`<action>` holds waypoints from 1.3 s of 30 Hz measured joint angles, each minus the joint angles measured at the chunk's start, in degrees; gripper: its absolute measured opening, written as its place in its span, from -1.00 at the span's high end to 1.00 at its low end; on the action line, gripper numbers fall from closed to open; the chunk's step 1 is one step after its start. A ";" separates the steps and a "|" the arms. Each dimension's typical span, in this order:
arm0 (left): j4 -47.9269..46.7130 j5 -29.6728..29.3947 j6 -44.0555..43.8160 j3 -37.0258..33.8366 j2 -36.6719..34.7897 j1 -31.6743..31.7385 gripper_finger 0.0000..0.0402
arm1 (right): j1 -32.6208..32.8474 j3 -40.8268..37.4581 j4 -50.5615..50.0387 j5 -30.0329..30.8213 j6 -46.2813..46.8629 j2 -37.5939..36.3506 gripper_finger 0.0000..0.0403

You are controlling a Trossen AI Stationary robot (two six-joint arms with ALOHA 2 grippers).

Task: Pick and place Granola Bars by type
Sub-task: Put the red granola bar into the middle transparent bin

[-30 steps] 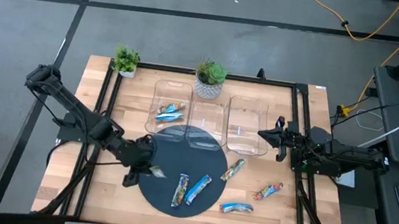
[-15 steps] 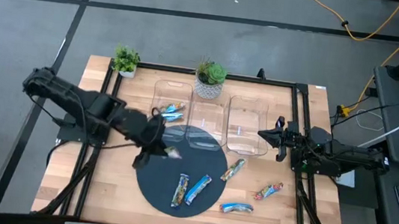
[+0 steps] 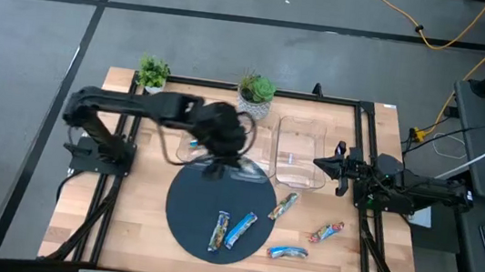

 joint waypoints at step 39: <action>-3.31 -7.84 8.11 8.65 30.93 12.76 0.78 | -0.02 0.00 0.00 -0.02 0.00 -0.02 0.91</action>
